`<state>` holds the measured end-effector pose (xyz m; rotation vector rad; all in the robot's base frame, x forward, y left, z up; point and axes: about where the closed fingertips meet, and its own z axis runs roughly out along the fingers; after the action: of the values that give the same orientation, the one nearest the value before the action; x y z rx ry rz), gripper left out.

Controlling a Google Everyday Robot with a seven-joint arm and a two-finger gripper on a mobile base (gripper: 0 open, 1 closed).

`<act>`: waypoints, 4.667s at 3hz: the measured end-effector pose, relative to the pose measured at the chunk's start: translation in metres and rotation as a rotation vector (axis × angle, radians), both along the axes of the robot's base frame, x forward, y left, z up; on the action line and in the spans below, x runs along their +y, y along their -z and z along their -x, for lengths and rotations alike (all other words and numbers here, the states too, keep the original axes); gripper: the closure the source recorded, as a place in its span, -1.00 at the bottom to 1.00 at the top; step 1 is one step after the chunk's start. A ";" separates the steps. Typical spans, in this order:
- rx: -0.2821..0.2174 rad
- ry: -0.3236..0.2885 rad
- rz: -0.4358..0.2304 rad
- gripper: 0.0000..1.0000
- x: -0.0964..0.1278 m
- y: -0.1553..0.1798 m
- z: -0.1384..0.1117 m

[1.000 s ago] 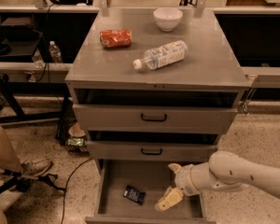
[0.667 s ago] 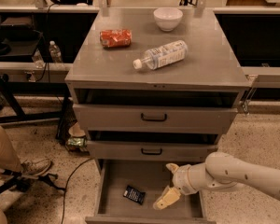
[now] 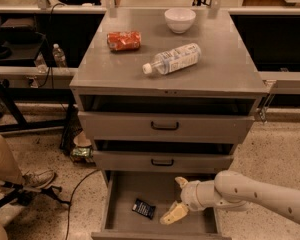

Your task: Pick rxbar blueberry from bottom drawer and place on counter

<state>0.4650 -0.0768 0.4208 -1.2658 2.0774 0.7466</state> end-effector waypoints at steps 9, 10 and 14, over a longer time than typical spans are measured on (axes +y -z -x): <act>-0.164 0.009 -0.028 -1.00 0.070 0.181 -0.096; -0.171 -0.017 -0.011 -1.00 0.086 0.198 -0.096; -0.180 -0.044 0.076 -1.00 0.107 0.267 -0.093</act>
Offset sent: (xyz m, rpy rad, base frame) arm 0.0121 0.0078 -0.0576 0.0509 0.0009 -0.0108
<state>0.5578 0.0304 0.1535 -1.3714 1.9543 0.5555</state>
